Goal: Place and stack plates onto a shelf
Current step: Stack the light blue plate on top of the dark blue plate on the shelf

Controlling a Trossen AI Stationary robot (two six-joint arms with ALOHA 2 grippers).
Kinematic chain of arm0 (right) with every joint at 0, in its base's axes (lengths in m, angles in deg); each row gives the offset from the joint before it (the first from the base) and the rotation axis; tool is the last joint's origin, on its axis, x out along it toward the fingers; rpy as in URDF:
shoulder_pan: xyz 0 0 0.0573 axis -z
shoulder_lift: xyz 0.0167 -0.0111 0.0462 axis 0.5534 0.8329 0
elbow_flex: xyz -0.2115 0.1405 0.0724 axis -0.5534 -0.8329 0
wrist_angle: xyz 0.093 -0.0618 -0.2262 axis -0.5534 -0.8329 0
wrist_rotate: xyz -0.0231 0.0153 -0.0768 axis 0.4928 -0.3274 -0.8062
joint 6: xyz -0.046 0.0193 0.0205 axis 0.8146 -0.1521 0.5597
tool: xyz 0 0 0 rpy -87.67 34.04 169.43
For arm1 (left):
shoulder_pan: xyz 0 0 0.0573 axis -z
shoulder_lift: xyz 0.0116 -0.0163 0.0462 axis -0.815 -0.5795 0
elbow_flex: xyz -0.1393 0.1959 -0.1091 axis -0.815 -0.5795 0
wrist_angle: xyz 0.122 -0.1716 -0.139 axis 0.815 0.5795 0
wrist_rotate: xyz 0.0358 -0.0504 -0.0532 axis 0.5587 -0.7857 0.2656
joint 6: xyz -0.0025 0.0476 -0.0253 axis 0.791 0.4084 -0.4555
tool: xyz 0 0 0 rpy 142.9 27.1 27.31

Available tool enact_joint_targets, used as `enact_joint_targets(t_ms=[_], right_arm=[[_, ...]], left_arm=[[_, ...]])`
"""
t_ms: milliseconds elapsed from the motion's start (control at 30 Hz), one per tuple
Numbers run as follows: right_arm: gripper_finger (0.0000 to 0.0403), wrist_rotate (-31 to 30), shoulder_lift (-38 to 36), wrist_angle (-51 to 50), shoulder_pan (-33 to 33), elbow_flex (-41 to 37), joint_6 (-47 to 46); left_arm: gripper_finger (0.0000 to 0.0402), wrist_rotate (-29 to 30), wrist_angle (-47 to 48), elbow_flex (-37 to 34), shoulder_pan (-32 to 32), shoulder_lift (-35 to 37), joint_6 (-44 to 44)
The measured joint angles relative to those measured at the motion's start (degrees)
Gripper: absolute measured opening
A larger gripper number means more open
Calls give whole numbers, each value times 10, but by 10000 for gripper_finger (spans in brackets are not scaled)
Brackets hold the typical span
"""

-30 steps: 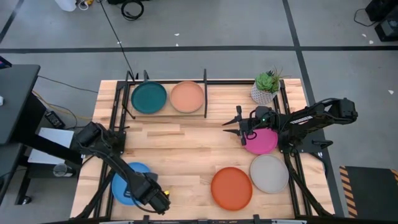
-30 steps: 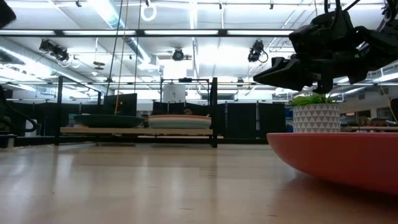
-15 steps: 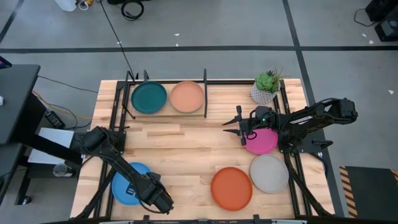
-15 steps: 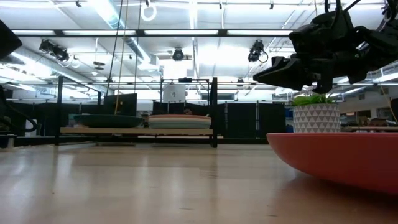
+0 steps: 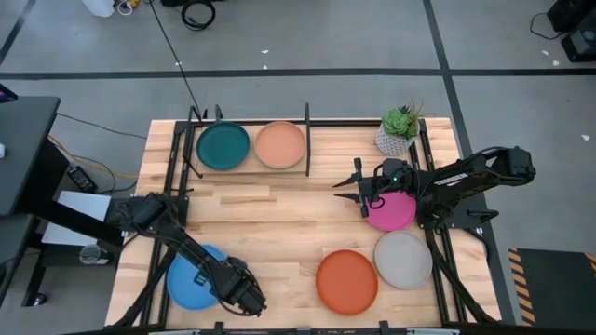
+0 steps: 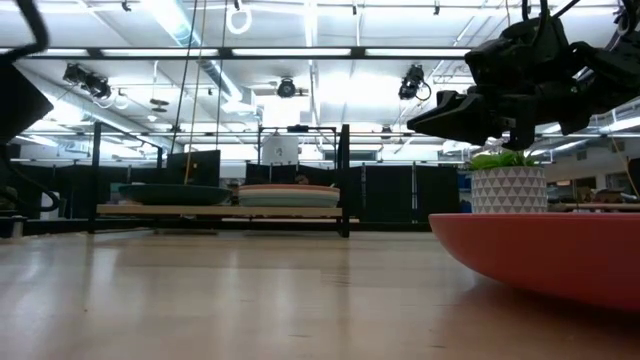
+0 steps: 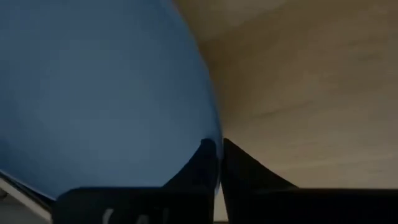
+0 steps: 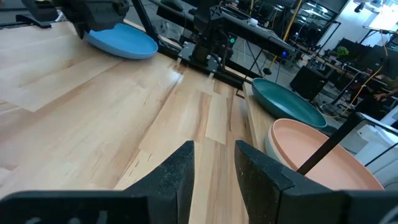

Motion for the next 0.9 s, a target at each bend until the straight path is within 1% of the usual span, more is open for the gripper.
enact_joint_targets(t_ms=[100, 200, 433, 533, 633, 733, 833, 900], right_arm=[[121, 0, 0, 0, 0, 0, 0], [121, 0, 0, 0, 0, 0, 0], [121, 0, 0, 1, 0, 0, -2], [121, 0, 0, 0, 0, 0, -2], [121, 0, 0, -2, 0, 0, -2], [121, 0, 0, -3, 0, 0, -2], [121, 0, 0, -3, 0, 0, -2], [121, 0, 0, -3, 0, 0, -2]], left_arm=[[16, -11, -8, 0, -13, 8, 23], [16, -6, -10, 25, -31, 17, 68], [16, 34, 29, 136, -82, 20, 229], [16, 64, 85, 184, -103, 19, 300], [15, 121, 134, 226, -127, 19, 377], [15, 167, 215, 263, -149, 19, 433], [15, 183, 300, 278, -170, 19, 464], [15, 195, 327, 280, -184, 20, 493]])
